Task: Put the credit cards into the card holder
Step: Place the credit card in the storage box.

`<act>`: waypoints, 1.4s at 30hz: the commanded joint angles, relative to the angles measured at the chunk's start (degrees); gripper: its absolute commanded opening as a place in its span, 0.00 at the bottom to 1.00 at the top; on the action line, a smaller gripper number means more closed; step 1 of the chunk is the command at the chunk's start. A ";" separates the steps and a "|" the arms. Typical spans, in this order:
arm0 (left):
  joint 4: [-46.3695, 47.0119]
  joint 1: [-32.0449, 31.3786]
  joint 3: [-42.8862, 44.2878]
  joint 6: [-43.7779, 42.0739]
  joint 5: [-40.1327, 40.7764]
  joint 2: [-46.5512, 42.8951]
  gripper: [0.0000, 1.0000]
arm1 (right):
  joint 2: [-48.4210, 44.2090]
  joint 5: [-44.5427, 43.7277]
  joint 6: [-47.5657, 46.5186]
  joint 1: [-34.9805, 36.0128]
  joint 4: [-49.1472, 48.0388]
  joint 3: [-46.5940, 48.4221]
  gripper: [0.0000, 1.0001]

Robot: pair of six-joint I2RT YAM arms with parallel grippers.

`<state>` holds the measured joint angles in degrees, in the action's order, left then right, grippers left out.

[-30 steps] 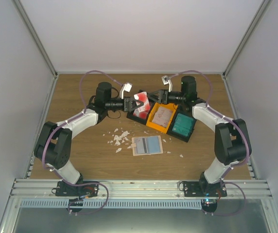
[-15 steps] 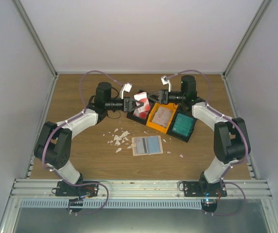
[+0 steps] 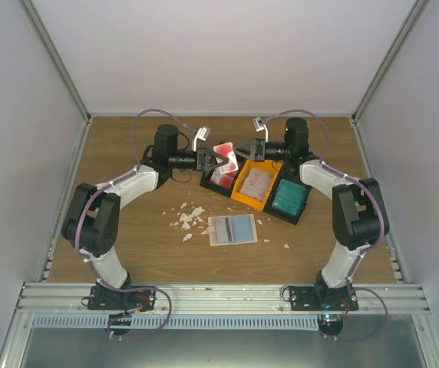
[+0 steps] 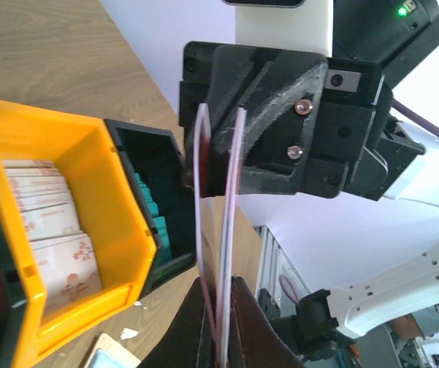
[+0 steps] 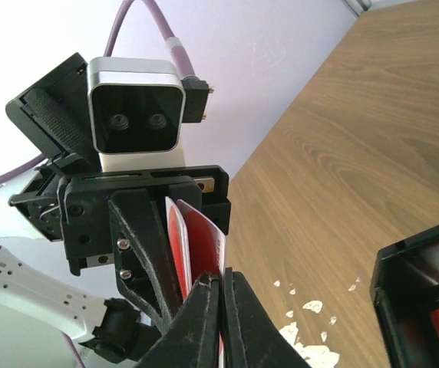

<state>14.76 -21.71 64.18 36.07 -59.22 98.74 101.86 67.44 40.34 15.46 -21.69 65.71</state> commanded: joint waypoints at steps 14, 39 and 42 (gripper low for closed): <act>1.74 4.19 6.79 2.69 -0.50 14.63 0.07 | 12.84 -3.29 7.08 -3.11 -0.29 9.77 0.00; 4.16 4.91 8.51 3.08 0.19 22.27 0.09 | 14.03 -10.55 -4.36 -7.25 13.46 13.56 0.01; 1.75 4.53 8.55 1.02 2.86 21.28 0.08 | 12.89 -11.90 -5.89 -7.29 14.72 12.78 0.01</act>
<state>17.28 -16.78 71.90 39.79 -59.31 120.62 117.01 58.72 38.44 8.23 -10.26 77.97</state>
